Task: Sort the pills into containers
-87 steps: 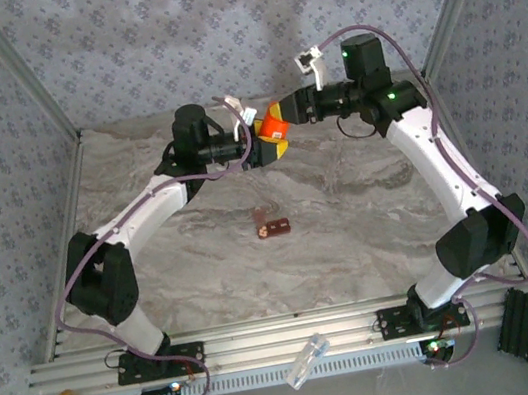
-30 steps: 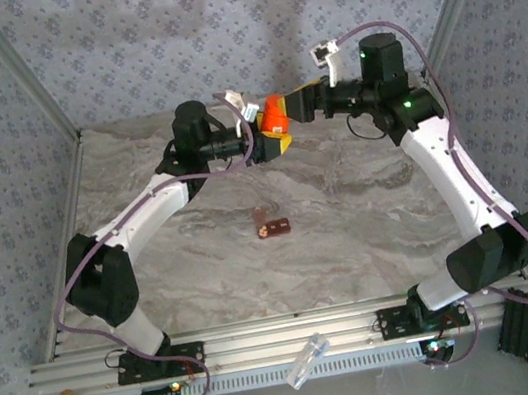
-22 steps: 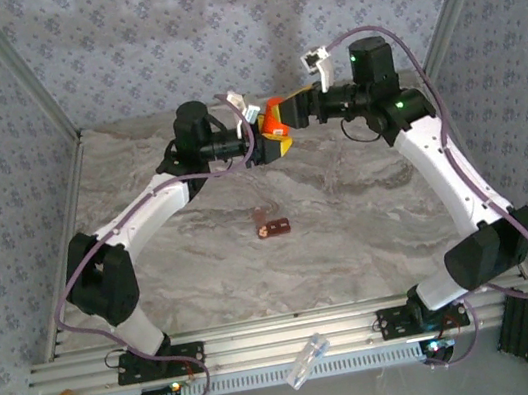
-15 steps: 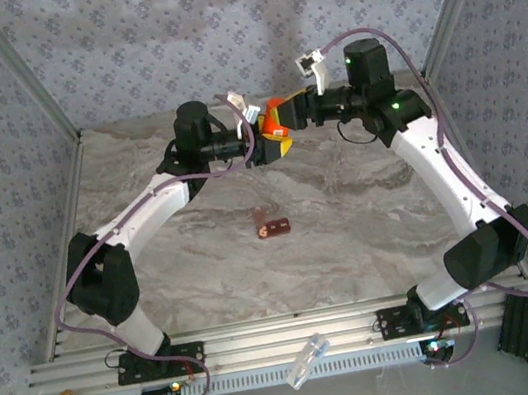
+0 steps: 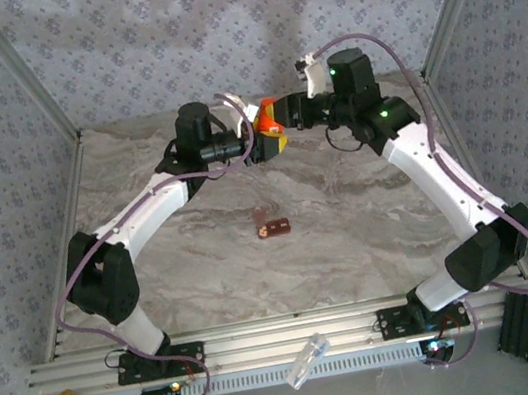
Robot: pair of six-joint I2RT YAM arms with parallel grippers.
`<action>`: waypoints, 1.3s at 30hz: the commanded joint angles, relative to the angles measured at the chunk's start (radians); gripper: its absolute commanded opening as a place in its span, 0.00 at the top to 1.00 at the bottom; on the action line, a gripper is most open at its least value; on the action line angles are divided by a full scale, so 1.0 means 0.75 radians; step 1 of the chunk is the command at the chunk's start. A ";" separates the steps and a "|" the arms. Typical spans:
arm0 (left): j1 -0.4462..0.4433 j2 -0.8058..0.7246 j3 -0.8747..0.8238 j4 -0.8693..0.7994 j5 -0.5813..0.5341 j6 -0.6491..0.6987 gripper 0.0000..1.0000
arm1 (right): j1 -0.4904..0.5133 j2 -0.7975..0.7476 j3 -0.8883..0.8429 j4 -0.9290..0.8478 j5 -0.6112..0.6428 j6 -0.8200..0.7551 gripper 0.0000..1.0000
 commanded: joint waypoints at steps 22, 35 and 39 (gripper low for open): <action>-0.099 -0.055 -0.048 0.234 -0.196 0.064 1.00 | -0.116 -0.251 -0.305 0.286 0.049 0.186 0.22; -0.049 0.000 0.049 0.220 0.216 -0.083 1.00 | -0.183 -0.097 -0.082 0.133 -0.482 -0.141 0.09; -0.048 -0.003 0.044 0.215 0.219 -0.081 1.00 | -0.134 -0.055 -0.045 0.091 -0.449 -0.179 0.09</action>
